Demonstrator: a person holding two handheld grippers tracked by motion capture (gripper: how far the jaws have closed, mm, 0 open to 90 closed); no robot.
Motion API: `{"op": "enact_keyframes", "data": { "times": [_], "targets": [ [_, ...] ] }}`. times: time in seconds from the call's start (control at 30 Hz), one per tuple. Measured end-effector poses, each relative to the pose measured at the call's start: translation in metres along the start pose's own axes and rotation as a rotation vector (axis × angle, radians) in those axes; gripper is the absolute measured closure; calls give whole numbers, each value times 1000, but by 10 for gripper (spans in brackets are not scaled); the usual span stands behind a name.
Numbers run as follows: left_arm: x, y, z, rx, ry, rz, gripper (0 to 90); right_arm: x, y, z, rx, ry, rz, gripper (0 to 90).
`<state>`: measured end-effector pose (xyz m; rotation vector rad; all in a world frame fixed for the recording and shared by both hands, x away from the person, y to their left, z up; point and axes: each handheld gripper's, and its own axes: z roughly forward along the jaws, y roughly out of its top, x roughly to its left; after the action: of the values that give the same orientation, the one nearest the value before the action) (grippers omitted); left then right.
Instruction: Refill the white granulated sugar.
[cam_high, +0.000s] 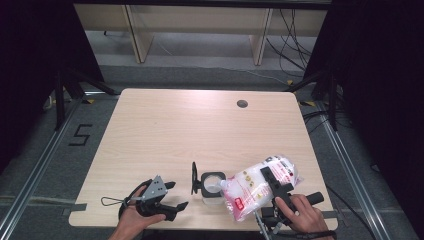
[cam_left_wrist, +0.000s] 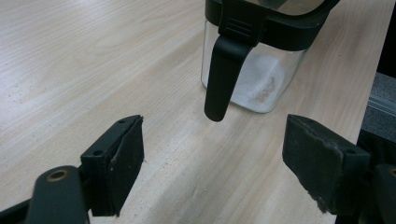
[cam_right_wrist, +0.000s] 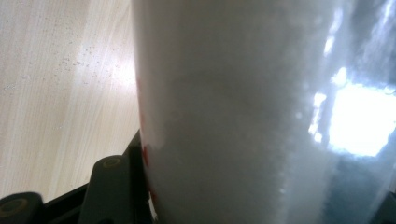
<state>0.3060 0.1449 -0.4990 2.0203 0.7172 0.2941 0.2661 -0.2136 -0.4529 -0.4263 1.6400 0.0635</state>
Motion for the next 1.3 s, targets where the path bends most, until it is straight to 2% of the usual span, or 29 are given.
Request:
{"op": "enact_keyframes", "data": {
  "times": [0.1, 0.13, 0.17, 0.2, 0.27, 0.3, 0.33, 0.37, 0.4, 0.43, 0.5, 0.53, 0.67, 0.7, 0.8, 0.83, 0.87, 0.9, 0.93, 1.0, 1.03, 1.07, 1.1, 1.13, 1.17, 1.27, 1.3],
  "targets": [
    [1, 1, -1, 5, -12, 20, 203, -1, 0, 0, -3, -9, -3, 433],
    [1, 1, -1, 5, -12, 20, 203, -1, 0, 0, -4, -9, -4, 433],
    [1, 0, -1, 9, -6, -2, 203, -1, 0, 0, -4, -12, -4, 433],
    [0, 0, -1, 3, -10, -8, 203, 0, 0, 0, 5, 0, 8, 433],
    [0, 0, -1, 3, -9, -7, 203, 2, 1, -1, 20, 5, 29, 433],
    [1, 0, -1, 6, -8, 5, 203, 1, 1, -1, 10, 2, 12, 433],
    [1, 0, -1, 9, -6, 6, 203, 2, 1, -1, 18, 14, 33, 433],
    [1, 0, -1, 9, -7, 6, 203, -1, 1, -1, 3, 2, -4, 433],
    [1, 0, -1, 9, -7, 6, 203, -2, 2, -1, 2, 6, -12, 433],
    [0, 0, -1, 1, -10, 4, 203, -2, 2, -1, 15, 17, -7, 433],
    [0, 0, -1, 1, -10, 3, 203, -1, 2, -1, 5, 3, -2, 433],
    [1, 0, -1, 8, -7, 7, 203, -1, 2, -1, 19, 20, 1, 433],
    [1, 0, -1, 6, -8, 11, 203, 0, 2, 0, 10, 12, 2, 433],
    [0, 0, -1, 9, -6, 11, 203, -1, 3, -1, 12, 15, -18, 433],
    [1, 1, -1, 2, -8, 13, 203, -1, 2, 0, -1, 2, -19, 433],
    [2, 1, -1, 2, -11, 29, 203, -1, 2, 0, -3, -4, -20, 433],
    [1, 1, -1, 6, -8, 10, 203, -1, 2, 0, -3, -4, -20, 433],
    [1, 1, -1, 7, -9, 13, 203, -2, 2, -1, 0, -7, -25, 433],
    [2, 1, -2, 19, -2, 43, 203, -2, 2, -1, 7, -2, -19, 433],
    [1, 1, -1, 4, -9, 30, 203, -2, 1, -1, -4, -20, -28, 434],
    [1, 1, -1, 3, -9, 30, 203, 1, 1, -1, 12, -9, 6, 433],
    [1, 1, -1, 3, -9, 30, 203, 1, 1, -1, 12, -9, 6, 433],
    [1, 1, -1, 3, -7, 29, 203, 0, 2, -1, 7, -15, -17, 433],
    [2, 1, -1, 5, -8, 36, 203, 2, 3, -3, 24, -7, 8, 433],
    [2, 1, -2, 7, -7, 34, 203, -1, 3, -1, 3, -9, -29, 434],
    [2, 1, -2, 8, -8, 33, 203, 0, 4, -2, 10, -9, -25, 433],
    [2, 1, -1, 8, -8, 34, 203, 2, 4, -2, 13, -3, -8, 434]
  ]
}}
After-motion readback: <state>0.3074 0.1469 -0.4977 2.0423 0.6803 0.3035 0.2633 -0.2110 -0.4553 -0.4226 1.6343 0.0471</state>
